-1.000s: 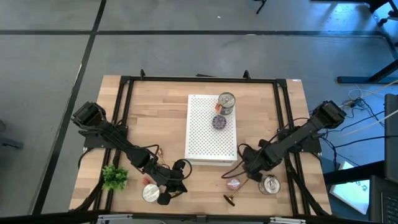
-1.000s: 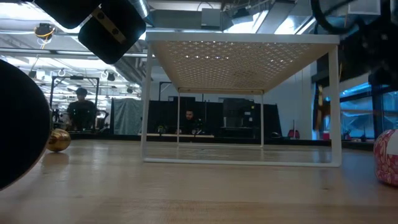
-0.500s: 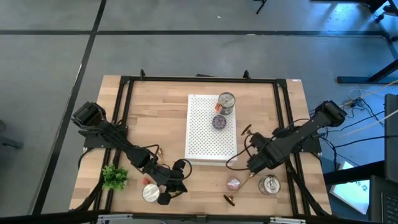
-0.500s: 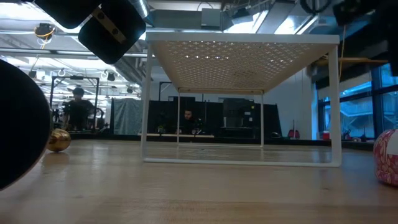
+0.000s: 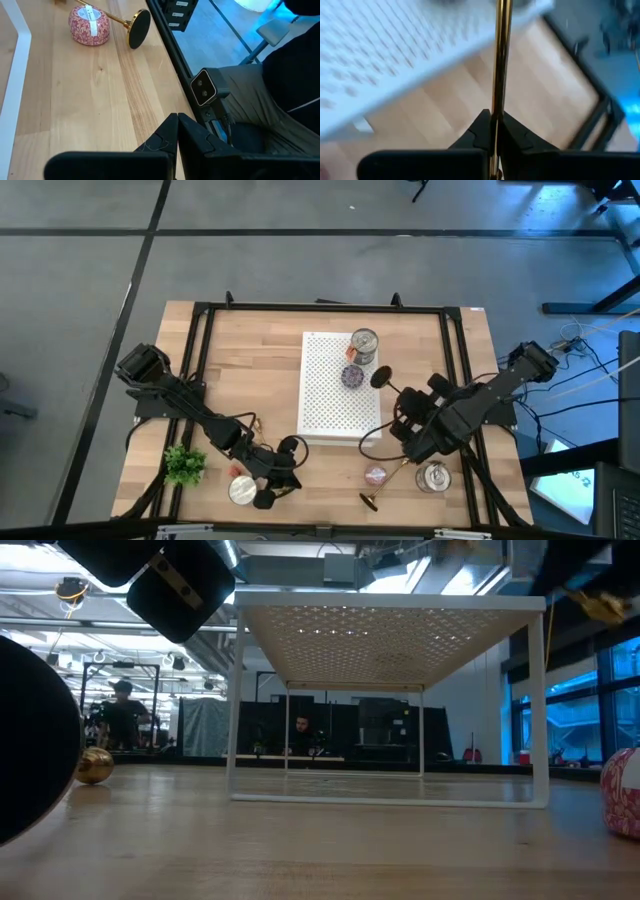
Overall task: Pick & Place candle stick holders
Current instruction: Put the top gold candle holder on the shelf
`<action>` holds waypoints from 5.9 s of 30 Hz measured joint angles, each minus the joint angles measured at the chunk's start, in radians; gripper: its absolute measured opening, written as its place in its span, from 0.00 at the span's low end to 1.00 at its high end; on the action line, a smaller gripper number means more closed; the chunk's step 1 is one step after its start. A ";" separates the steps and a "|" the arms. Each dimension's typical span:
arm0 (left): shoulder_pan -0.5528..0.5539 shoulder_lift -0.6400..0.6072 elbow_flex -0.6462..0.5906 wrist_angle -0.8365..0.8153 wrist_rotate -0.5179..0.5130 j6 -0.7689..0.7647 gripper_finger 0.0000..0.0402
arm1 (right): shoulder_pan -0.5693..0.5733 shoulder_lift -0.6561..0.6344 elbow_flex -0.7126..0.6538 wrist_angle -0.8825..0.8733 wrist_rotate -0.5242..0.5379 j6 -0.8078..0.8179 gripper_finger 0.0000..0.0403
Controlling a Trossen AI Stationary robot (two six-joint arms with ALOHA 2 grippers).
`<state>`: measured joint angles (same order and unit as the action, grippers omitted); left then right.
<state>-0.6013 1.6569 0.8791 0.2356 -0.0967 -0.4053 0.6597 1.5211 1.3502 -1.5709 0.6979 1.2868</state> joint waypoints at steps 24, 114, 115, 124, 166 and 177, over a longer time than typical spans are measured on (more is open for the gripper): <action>0.050 0.000 0.000 0.920 0.094 -0.237 0.01 | 0.188 0.000 0.145 1.006 0.148 -1.732 0.04; 0.140 -0.008 0.003 0.501 0.176 -0.774 0.03 | 0.053 0.379 0.143 1.512 0.446 -2.390 0.14; 0.136 -0.008 0.003 0.512 0.175 -0.765 0.03 | 0.053 0.379 0.143 1.546 0.446 -2.382 0.17; 0.130 -0.006 0.002 0.567 0.151 -0.707 0.03 | 0.058 0.378 0.143 1.708 0.460 -2.287 0.51; 0.328 -0.254 0.001 0.160 -0.069 -0.092 0.03 | 0.047 -0.070 0.030 1.065 -0.375 -1.294 0.77; 0.336 -0.254 0.001 0.149 -0.117 0.014 0.03 | 0.035 -0.148 -0.063 1.311 -0.614 -1.406 0.77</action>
<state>-0.2657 1.4033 0.8799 0.3846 -0.2135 -0.3917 0.6949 1.3730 1.2869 -0.2602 0.0836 -0.1190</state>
